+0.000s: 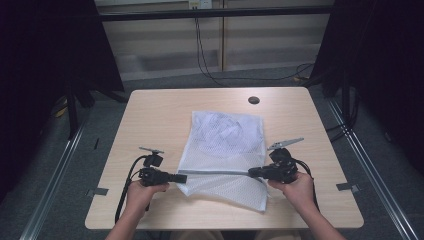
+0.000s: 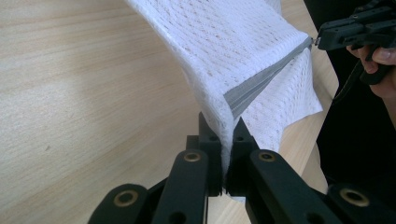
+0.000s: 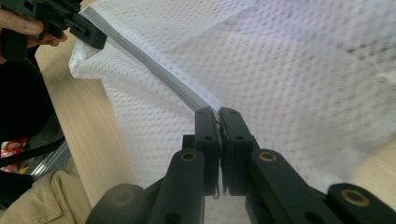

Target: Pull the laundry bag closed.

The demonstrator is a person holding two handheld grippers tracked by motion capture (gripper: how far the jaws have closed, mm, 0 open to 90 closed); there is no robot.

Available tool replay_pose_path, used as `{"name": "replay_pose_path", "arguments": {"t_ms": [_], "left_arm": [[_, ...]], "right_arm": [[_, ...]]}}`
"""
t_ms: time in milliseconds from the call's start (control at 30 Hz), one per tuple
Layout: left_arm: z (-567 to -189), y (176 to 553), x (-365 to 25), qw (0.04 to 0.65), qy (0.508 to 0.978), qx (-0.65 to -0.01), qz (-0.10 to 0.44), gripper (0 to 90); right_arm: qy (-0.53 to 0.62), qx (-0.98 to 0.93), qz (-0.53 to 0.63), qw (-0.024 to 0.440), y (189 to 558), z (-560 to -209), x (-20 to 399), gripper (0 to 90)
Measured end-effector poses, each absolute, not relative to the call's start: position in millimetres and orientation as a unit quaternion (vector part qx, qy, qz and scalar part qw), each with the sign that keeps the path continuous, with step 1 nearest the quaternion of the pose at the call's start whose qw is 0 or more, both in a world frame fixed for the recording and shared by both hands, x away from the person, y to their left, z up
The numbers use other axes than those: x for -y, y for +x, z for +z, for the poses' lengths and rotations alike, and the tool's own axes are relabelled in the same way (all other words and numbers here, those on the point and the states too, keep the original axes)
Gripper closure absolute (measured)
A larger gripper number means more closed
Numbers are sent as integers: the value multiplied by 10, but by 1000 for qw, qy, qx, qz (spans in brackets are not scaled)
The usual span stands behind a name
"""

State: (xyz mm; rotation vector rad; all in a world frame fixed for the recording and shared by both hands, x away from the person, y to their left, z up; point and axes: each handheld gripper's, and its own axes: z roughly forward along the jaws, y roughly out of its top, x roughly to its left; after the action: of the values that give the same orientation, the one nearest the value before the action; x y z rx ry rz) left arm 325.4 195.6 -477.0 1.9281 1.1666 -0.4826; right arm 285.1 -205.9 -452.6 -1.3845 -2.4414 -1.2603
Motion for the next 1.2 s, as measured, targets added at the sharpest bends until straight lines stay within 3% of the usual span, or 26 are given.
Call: {"name": "replay_pose_path", "arguments": {"t_ms": [1200], "left_arm": [[-4760,3250,-1988,405,766,-464,-184,886]], "right_arm": [[-457,793,-402,17,2758,-4508,2325,872]]}}
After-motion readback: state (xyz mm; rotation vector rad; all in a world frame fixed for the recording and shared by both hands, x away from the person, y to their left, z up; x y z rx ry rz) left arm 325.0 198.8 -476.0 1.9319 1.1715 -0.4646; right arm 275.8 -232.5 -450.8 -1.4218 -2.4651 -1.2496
